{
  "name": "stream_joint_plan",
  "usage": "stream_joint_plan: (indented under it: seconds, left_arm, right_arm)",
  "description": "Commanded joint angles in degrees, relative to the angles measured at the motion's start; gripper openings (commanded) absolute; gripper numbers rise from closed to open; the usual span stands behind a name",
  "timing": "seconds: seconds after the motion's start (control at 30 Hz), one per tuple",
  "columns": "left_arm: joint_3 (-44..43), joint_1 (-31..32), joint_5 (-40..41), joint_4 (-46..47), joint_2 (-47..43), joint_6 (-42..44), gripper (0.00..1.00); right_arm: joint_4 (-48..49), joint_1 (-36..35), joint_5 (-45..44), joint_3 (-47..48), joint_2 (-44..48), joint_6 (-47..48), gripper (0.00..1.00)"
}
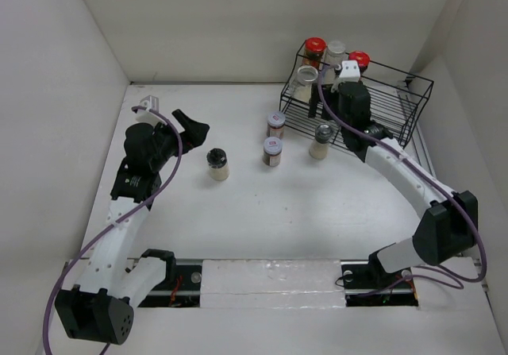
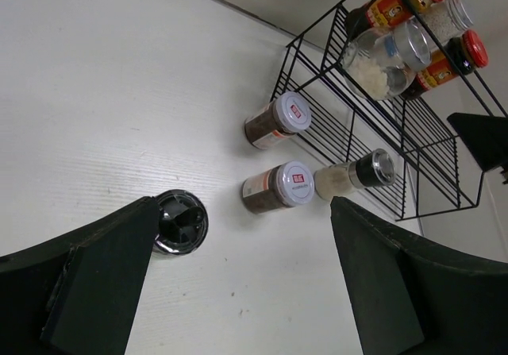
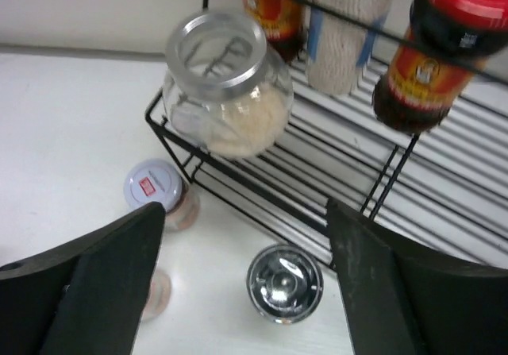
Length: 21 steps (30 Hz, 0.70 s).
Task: Organize the condiment bottles
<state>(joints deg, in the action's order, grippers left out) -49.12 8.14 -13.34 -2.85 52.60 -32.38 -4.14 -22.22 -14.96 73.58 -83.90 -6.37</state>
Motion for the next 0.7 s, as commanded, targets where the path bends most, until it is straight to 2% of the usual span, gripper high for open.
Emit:
stream_joint_plan:
  seconds: [0.0,0.07,0.27,0.43,0.57,0.67]
  left_arm:
    - [-1.77,-0.32,-1.42,1.8,-0.04,0.39,0.86]
    - [-1.77,-0.32,-2.03,2.32,0.49,0.39,0.84]
    - [-1.24,-0.32,-3.35,3.12,1.1,-0.23,0.84]
    - [-1.24,-0.32,-3.88,3.12,1.72,-0.75,0.84]
    - [-1.24,-0.32,-4.59,3.12,2.33,-0.75,0.84]
    - [-1.24,-0.32,-4.59,3.12,2.86,-0.75,0.84]
  right_arm:
    - [4.41,-0.28,-2.35,-7.37,0.48,-1.71,0.95]
    - [4.41,-1.42,-1.66,-10.29,0.49,-2.24,0.99]
    - [4.41,-2.48,-3.67,-17.33,1.63,-4.53,0.99]
    - [4.93,-0.64,-3.85,-17.86,0.49,-5.05,1.0]
    - [8.35,0.42,-2.7,-14.96,-4.95,-3.82,1.0]
    - [10.82,0.42,-2.19,-13.82,-7.77,-1.72,0.95]
